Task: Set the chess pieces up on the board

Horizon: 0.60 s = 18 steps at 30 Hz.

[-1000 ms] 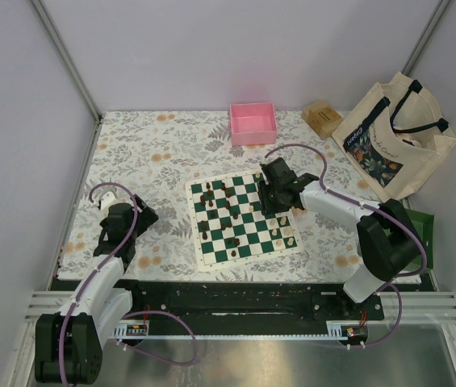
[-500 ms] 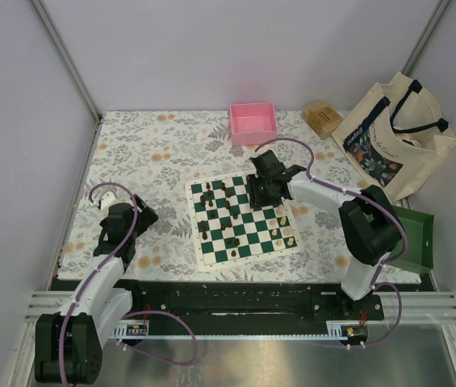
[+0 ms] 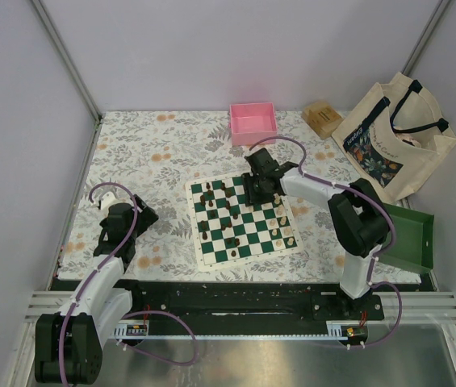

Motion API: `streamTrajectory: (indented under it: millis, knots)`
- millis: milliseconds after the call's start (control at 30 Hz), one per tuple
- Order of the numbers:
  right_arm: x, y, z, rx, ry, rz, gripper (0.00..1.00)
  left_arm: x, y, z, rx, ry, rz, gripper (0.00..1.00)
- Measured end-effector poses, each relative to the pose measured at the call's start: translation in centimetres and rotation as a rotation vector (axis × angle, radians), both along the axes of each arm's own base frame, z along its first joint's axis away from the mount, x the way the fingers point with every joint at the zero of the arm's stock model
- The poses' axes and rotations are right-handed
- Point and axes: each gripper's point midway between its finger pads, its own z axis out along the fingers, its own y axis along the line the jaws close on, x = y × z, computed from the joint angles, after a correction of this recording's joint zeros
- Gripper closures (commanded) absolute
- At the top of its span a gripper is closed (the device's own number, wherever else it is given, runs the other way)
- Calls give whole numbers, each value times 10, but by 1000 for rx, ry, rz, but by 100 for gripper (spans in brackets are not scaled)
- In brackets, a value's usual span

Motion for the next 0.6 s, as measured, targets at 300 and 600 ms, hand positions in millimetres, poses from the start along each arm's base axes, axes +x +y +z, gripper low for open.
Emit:
streamTrajectory:
  millis: [300,600]
  knots:
    - [0,6,-5,-6,8,12,59,0,0,0,0,0,0,1]
    - [-2,6,-8,-14,18,13,64,0,0,0,0,0,0,1]
